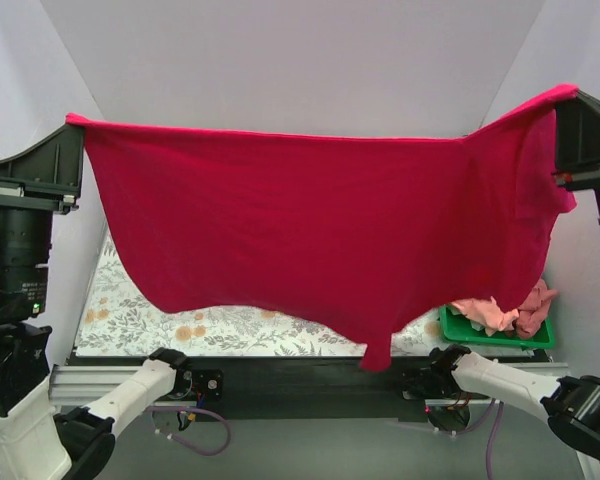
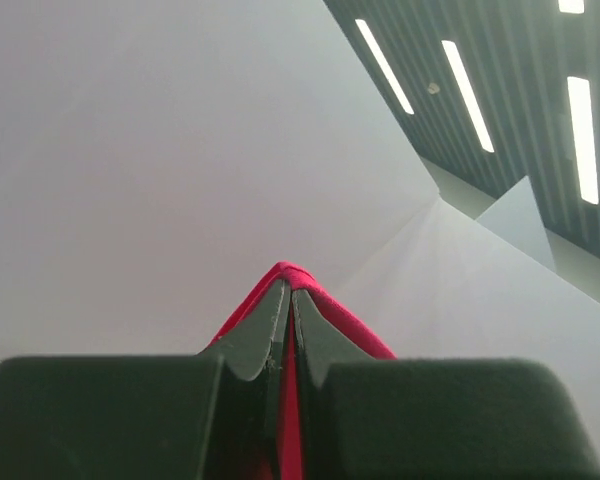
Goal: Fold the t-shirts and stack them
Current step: Flatten the tshirt out
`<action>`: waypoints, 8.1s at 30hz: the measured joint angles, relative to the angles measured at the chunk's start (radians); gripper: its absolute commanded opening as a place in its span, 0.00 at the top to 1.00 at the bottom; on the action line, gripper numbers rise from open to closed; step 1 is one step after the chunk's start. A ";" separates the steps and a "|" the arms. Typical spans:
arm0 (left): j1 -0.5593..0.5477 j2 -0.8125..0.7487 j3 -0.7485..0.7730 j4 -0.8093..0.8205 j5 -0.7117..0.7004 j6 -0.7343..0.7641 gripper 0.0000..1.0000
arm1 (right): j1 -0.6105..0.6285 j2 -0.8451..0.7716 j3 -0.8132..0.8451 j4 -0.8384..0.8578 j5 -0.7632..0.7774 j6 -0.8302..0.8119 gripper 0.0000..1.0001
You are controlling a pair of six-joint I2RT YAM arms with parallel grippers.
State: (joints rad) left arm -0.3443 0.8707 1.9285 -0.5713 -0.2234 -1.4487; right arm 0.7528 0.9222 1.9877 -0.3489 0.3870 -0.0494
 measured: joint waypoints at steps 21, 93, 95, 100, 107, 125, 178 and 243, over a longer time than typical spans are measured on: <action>0.288 1.045 -0.383 -0.004 -0.259 0.004 0.11 | -0.375 0.845 -0.552 0.347 -0.190 -0.009 0.02; 0.280 0.958 -0.764 0.077 -0.047 -0.052 0.06 | -0.472 1.129 -0.499 0.064 -0.291 0.204 0.40; 0.280 0.957 -0.764 0.078 -0.047 -0.052 0.06 | -0.474 1.153 -0.494 0.057 -0.275 0.204 0.44; 0.280 0.957 -0.765 0.079 -0.048 -0.052 0.06 | -0.478 1.194 -0.448 0.051 -0.244 0.208 0.61; 0.280 0.956 -0.768 0.082 -0.051 -0.052 0.06 | -0.477 1.246 -0.385 0.050 -0.187 0.229 0.78; 0.278 0.956 -0.769 0.083 -0.055 -0.051 0.06 | -0.491 1.292 -0.188 0.005 -0.189 0.237 0.98; 0.277 1.271 -0.334 0.101 0.101 0.016 0.05 | -0.560 1.482 0.030 -0.135 -0.272 0.221 0.02; 0.336 0.440 -1.298 -0.030 -0.046 -0.365 1.00 | -0.557 0.041 -1.384 0.095 -0.552 0.396 0.05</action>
State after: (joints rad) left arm -0.0082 1.3106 0.6308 -0.6014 -0.2691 -1.8133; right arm 0.1955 0.9634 0.6041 -0.2539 -0.1650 0.3466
